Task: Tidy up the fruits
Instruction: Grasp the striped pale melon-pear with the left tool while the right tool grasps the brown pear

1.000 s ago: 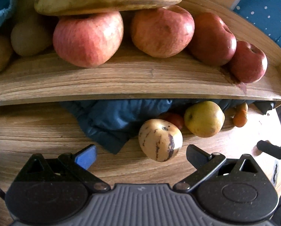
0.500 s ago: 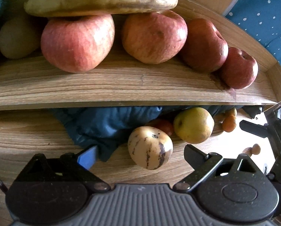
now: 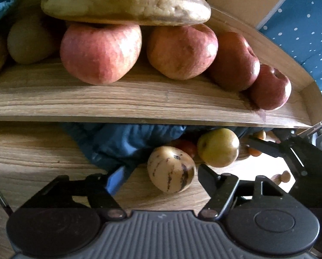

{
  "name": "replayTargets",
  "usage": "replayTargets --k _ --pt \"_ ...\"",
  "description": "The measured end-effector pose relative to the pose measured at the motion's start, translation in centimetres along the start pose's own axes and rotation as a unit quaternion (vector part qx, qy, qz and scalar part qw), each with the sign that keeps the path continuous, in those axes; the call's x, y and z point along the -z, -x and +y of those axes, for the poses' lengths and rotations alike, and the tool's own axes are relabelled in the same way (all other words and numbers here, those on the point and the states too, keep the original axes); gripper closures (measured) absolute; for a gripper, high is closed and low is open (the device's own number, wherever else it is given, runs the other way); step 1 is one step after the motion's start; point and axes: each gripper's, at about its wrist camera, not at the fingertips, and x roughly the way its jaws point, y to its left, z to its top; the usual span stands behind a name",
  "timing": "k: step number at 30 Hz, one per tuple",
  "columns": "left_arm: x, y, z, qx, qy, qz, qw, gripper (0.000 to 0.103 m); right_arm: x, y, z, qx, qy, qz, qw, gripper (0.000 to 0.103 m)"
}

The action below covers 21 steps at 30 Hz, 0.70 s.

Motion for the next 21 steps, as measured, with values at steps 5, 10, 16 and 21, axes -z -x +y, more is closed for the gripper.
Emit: replayTargets --k 5,10,16,21 --pt "0.1 0.2 -0.1 0.015 0.0 0.005 0.9999 0.037 -0.4 -0.4 0.1 0.005 0.011 -0.003 1.0 0.03" --pt "-0.1 -0.3 -0.2 0.016 0.002 0.008 0.9998 0.043 -0.7 -0.8 0.4 0.004 0.025 -0.002 1.0 0.036" --pt "0.0 -0.7 -0.4 0.012 0.006 0.011 0.9999 0.045 -1.0 -1.3 0.3 0.001 0.033 -0.001 0.999 0.038" --pt "0.0 -0.7 -0.9 0.005 0.006 0.012 0.9999 0.047 -0.6 -1.6 1.1 -0.001 0.026 -0.006 1.0 0.039"
